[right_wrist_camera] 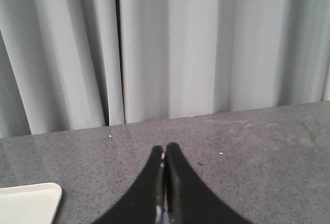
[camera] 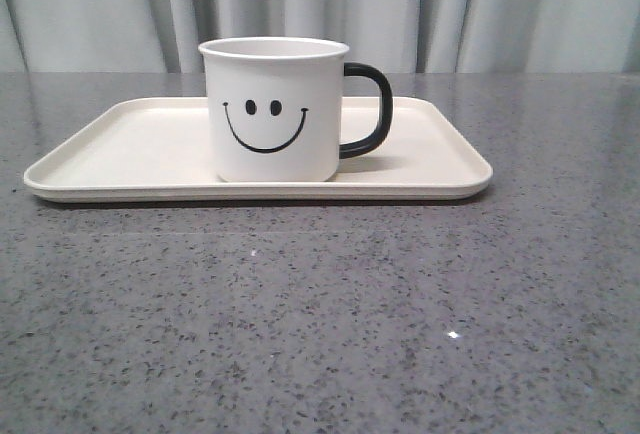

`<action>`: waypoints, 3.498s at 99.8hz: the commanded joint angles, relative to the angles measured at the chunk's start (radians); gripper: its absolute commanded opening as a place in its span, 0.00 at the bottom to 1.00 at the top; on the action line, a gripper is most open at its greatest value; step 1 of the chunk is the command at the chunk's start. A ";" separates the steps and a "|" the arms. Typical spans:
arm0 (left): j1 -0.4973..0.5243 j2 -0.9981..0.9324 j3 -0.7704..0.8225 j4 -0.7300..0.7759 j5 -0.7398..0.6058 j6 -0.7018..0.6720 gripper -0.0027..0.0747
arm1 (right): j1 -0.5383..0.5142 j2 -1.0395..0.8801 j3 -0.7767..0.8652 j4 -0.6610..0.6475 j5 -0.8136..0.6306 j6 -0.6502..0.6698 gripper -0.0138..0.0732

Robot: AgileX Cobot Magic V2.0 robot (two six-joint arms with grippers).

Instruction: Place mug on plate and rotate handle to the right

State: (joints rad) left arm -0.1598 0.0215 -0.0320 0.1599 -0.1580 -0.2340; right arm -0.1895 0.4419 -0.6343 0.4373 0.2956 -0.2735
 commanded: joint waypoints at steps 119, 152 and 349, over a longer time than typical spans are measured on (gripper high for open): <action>0.060 -0.054 0.041 0.084 0.003 0.002 0.01 | -0.006 0.004 -0.027 0.004 -0.066 0.001 0.09; 0.060 -0.054 0.041 0.084 0.003 0.002 0.01 | -0.006 0.004 -0.027 0.004 -0.066 0.001 0.09; 0.060 -0.054 0.041 -0.277 -0.041 0.394 0.01 | -0.006 0.004 -0.027 0.004 -0.066 0.001 0.09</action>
State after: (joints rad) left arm -0.1034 -0.0027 0.0007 -0.1089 -0.1307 0.1592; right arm -0.1895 0.4419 -0.6343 0.4373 0.3025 -0.2720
